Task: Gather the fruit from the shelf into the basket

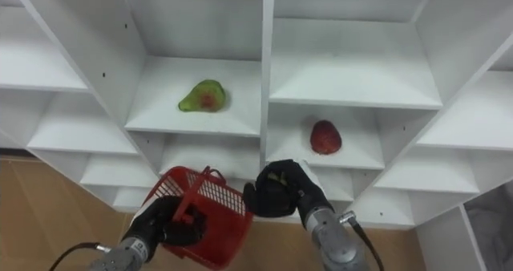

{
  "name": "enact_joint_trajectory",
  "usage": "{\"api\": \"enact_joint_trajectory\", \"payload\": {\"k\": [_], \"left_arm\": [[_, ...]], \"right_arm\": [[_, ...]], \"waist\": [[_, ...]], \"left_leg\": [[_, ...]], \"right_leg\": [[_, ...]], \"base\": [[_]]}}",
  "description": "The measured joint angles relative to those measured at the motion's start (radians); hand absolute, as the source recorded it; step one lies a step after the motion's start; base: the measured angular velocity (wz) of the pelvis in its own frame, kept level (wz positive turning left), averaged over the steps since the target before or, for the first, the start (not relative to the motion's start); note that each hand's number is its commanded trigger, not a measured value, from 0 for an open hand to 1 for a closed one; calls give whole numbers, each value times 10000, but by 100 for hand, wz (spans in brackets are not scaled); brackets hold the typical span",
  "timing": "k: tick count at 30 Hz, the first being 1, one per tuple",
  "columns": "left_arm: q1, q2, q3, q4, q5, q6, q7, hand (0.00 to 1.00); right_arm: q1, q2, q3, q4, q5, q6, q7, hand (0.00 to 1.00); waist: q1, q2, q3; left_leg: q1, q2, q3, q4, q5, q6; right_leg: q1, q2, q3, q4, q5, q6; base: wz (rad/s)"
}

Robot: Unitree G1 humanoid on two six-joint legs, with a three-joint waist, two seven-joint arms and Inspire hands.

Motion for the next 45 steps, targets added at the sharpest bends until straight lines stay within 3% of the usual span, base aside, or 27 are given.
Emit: {"api": "enact_joint_trajectory", "payload": {"k": [15,29,41,43,44,45], "left_arm": [[-418,58,-1019,-547,-158,-60,-596,100],[-522,47,-1804,-879,-542,-50,-1025,100],[-522,-1,-1820,-906,-542,-18,-1257,100],[-522,2,-1817,-966,-541,19,-1256,100],[-521,3,-1817,-1047,-541,66,-1254,100],[-522,3,-1816,-1072,-541,73,-1251,100]], "right_arm": [[-945,-2,379,1232,646,1,-580,100],[-1197,16,1045,1237,1355,4,-794,100],[-1278,-20,1181,1237,1338,29,-597,100],[-1286,-17,1178,1237,1317,29,-599,74],[-1286,-16,1178,1237,1309,28,-603,51],[-1288,-10,1178,1237,1309,25,-603,16]], "waist": [[22,196,136],[39,277,116],[25,275,116],[20,275,116],[19,275,116],[19,275,116]], "left_leg": [[-388,-26,-24,-22,40,30],[-359,-24,-73,-26,65,19],[-367,-23,-102,-23,80,16],[-374,-23,-121,-21,80,16],[-379,-23,-129,-20,80,16],[-380,-23,-129,-20,80,16]], "right_leg": [[-341,-29,-193,-63,45,18],[-320,-27,-214,-69,45,18],[-319,-36,-229,-60,46,16],[-319,-33,-230,-62,46,16],[-319,-33,-238,-62,46,16],[-319,-33,-240,-62,46,15]], "base": [[2],[1],[0],[0],[0],[0]]}}
